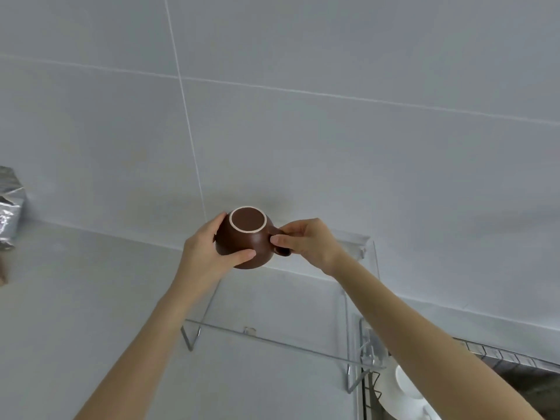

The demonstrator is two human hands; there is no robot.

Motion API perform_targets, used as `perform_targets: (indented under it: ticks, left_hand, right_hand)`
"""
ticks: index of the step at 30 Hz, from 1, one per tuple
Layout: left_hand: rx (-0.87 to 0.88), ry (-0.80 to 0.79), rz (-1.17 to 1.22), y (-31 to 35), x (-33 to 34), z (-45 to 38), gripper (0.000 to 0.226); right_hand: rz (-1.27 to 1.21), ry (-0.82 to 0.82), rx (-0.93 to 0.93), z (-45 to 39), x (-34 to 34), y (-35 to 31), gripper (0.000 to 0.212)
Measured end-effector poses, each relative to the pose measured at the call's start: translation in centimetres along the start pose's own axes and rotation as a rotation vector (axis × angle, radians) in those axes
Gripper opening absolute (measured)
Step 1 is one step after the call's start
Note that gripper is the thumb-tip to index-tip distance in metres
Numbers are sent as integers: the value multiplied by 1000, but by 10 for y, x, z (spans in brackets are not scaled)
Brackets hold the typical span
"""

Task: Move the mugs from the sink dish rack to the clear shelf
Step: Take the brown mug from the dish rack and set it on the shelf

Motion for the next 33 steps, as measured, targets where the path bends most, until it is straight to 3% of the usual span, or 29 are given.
perform_targets:
  ticks: [9,28,33]
  left_hand:
    - [-13,-91,-39,-28,-1,-16,52]
    - [-100,-180,-107,-32,3,-22,59]
    - [-87,-210,-269,-22,8,-26,50]
  right_hand:
    - [72,22,13,-32,10,9,2]
    - [91,112,24,-35,14,11,12]
    - [275,51,64,-27,10,1,22]
Point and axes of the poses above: each hand's wrist, its own z-axis away from the middle knuckle, its own x-axis out of the palm, y = z × x, the point moved 4 cm from there along -z, towards the middle knuckle, and after that the axes turned 12 degrees about x, right-handed, at the moved point
